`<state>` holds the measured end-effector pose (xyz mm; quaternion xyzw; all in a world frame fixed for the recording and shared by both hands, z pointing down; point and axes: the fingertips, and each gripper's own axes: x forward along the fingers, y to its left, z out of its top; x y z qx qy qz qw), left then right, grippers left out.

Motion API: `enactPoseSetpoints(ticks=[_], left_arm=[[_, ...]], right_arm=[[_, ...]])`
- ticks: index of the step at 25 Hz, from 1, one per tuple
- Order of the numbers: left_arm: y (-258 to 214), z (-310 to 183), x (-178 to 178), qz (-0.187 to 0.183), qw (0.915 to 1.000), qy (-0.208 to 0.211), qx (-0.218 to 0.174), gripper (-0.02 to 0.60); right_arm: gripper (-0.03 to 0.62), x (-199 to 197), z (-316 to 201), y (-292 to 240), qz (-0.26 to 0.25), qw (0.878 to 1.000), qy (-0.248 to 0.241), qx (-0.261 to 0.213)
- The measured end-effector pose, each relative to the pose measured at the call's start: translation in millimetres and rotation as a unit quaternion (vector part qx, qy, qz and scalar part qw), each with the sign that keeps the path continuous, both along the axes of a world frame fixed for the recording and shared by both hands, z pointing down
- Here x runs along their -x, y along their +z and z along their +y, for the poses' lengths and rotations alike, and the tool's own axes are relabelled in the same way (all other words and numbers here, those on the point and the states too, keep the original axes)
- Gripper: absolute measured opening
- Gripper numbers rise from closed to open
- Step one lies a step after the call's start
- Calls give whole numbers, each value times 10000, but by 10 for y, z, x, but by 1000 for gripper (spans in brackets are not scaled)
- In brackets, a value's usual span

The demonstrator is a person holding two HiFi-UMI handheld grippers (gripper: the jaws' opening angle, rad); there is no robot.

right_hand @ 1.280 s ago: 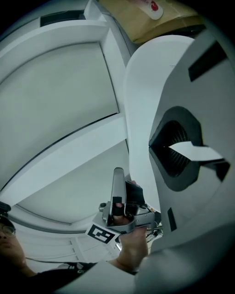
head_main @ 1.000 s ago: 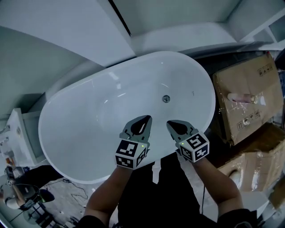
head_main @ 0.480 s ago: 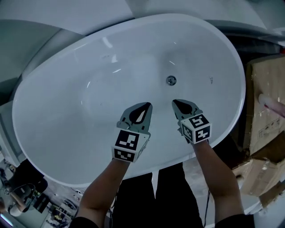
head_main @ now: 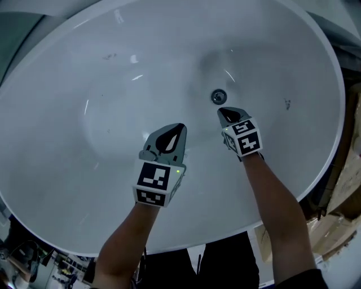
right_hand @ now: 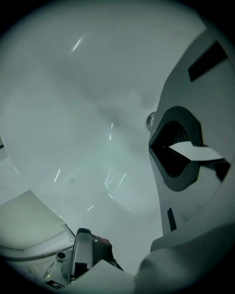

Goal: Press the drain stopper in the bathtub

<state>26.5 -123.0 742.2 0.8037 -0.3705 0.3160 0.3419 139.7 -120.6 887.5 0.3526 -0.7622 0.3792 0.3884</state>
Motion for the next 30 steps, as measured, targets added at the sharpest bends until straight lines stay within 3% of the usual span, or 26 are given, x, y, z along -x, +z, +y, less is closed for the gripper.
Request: enactPoseSetpoints(ticks=[13,26,30], left_arm=[[1099,-10,146,80,9987,-69,489,14],[1291,-32,273,-41,9983,-114,569,14],[1290,-30,246,-10,9983,-125,578,14]], right_arm=[[20,-137,-184,1274,881,9955,-106,332],[18,-169,-162,1529,1414,9871,-322,683],[20,-152,-156,1550,1769,9817,-463,526]])
